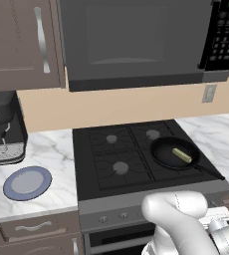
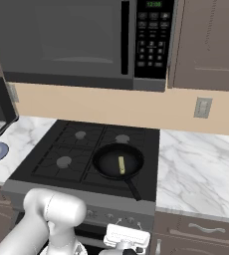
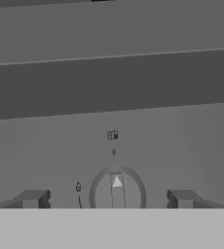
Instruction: Pick up the butter stick and place it in the pan. Then turn on the burner for the pan.
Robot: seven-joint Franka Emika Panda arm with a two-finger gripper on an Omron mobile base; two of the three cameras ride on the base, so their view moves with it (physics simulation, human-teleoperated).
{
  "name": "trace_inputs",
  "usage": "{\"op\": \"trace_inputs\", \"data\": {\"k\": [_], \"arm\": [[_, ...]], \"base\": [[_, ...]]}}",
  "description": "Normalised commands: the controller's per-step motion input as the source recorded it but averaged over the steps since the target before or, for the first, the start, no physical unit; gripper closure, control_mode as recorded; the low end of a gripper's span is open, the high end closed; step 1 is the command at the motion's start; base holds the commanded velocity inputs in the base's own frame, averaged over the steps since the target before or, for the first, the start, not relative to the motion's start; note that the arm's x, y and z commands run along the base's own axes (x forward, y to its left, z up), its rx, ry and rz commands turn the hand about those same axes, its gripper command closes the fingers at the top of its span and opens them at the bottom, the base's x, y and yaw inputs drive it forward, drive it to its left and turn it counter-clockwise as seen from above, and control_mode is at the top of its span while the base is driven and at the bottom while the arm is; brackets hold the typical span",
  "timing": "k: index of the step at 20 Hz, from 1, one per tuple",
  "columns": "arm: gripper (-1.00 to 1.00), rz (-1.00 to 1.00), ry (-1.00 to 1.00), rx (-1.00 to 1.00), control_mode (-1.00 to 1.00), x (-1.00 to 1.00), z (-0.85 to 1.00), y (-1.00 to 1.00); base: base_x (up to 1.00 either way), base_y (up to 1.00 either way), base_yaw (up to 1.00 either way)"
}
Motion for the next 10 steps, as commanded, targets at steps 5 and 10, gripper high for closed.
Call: {"op": "trace_inputs", "data": {"k": [5, 10], "arm": [[1.0, 0.0, 0.0, 0.0, -1.0, 0.0, 0.0, 0.0], [1.0, 0.0, 0.0, 0.0, -1.0, 0.0, 0.0, 0.0]], "base": [[0.0, 0.0, 0.0], [0.0, 0.0, 0.0]]}}
